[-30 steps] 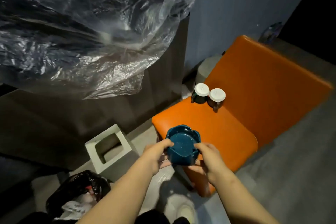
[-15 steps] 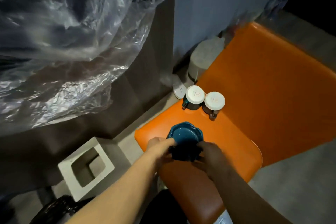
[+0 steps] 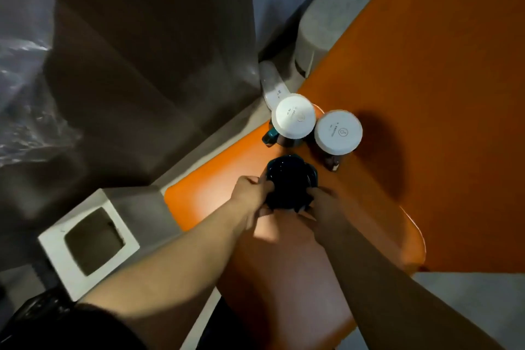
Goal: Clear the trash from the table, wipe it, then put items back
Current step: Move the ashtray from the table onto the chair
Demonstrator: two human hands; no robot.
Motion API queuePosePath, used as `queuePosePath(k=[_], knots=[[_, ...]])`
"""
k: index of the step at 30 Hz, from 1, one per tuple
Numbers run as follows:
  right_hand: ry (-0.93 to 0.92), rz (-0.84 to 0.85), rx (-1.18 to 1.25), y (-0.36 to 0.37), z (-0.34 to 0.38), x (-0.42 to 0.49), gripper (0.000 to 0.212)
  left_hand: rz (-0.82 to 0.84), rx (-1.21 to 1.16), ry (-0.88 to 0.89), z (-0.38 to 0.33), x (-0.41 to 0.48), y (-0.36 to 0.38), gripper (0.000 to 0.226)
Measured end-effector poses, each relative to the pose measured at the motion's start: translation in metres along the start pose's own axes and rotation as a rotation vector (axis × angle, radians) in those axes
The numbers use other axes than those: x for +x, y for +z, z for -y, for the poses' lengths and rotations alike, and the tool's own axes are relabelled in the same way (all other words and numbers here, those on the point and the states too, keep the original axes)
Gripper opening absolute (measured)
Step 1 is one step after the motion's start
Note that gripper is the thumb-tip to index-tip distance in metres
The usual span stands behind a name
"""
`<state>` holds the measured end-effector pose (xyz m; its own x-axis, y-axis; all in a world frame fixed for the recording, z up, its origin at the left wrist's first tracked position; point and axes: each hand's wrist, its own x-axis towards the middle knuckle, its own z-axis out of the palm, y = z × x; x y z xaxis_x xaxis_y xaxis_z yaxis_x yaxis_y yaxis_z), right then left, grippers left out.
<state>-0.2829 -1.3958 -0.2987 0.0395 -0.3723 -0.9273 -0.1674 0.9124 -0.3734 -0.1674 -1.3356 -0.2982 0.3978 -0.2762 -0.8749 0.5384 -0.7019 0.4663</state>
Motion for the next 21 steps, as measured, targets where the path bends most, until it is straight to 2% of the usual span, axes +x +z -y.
queuePosePath(k=[1,4,10,17,21], knots=[[0.009,0.012,0.019,-0.001,0.001,0.007,0.026,-0.004,0.004,0.013,0.001,0.008,0.004,0.031],[0.004,0.024,0.032,-0.004,0.004,0.021,0.037,-0.05,0.01,0.013,0.002,0.019,0.012,0.015],[-0.068,0.05,0.119,-0.003,0.011,0.029,0.039,-0.147,-0.07,0.028,-0.003,0.026,0.024,0.019],[-0.1,0.041,0.047,0.0,0.011,0.023,0.04,-0.153,-0.09,0.054,-0.001,0.023,0.023,0.021],[-0.069,-0.031,-0.086,0.001,0.009,0.007,0.038,-0.163,0.036,0.105,-0.004,0.007,0.018,0.018]])
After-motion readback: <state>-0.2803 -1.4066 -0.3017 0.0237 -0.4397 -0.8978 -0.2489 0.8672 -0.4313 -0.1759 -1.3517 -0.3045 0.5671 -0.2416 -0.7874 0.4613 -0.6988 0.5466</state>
